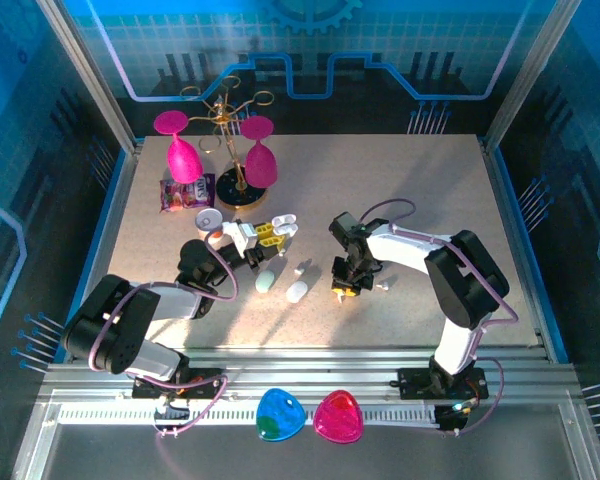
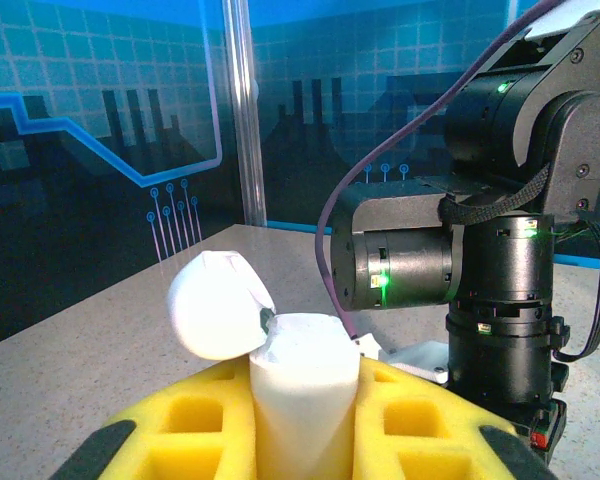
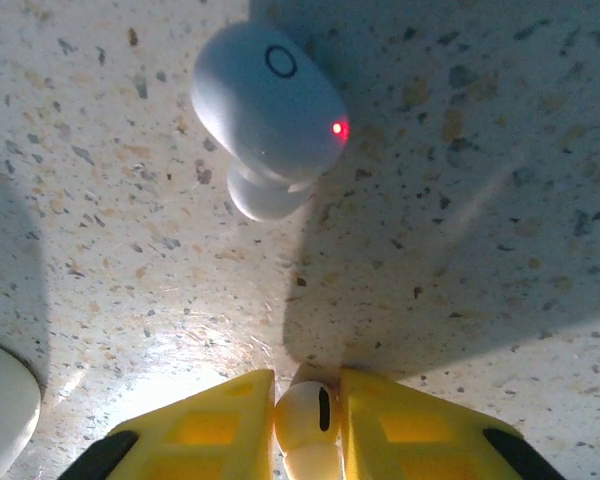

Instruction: Insert the wireless bluetooth earbuds into the charging case

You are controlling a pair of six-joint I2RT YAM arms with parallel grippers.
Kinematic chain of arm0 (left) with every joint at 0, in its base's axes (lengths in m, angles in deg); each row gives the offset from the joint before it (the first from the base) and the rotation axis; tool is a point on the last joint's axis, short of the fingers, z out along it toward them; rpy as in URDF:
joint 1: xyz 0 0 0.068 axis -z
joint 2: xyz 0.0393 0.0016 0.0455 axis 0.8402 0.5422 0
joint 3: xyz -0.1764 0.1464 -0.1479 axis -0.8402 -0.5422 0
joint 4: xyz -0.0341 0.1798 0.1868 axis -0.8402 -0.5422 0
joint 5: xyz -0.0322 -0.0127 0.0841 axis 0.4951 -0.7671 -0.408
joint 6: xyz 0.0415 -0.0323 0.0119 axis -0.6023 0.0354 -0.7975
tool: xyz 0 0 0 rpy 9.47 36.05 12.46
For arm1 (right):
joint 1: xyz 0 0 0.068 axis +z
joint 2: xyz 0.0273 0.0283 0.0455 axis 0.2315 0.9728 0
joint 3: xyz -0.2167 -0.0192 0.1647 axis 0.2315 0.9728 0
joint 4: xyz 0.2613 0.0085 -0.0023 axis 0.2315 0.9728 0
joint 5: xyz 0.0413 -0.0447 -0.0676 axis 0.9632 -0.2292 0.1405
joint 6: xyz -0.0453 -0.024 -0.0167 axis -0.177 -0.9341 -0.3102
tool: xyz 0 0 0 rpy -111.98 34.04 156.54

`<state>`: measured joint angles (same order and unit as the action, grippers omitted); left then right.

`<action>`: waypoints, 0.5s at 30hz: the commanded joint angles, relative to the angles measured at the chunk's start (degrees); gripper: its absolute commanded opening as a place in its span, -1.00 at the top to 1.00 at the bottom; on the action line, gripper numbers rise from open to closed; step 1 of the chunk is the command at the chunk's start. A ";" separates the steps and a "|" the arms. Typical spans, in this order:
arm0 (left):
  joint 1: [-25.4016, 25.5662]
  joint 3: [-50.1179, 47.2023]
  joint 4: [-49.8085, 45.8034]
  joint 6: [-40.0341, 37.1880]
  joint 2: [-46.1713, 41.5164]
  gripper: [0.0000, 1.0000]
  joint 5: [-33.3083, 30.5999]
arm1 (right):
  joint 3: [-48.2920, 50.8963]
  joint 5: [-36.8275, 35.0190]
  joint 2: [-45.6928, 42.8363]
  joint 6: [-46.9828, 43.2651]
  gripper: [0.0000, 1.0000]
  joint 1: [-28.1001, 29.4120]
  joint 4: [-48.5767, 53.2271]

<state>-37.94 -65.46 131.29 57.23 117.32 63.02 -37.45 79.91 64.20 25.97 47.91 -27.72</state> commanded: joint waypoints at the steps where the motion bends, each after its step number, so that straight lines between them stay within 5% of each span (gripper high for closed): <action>1: -0.55 -0.13 1.59 -0.16 -0.46 0.92 1.18 | -1.09 1.35 1.63 -0.28 0.60 0.59 1.12; 15: 6.89 2.02 1.60 0.06 1.59 0.92 -8.09 | 4.82 -10.76 -19.12 -0.91 0.60 0.85 -8.06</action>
<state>-33.24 -65.37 131.29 57.21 117.99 58.85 -34.45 73.37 49.84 25.95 47.99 -32.66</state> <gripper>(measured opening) 0.186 0.201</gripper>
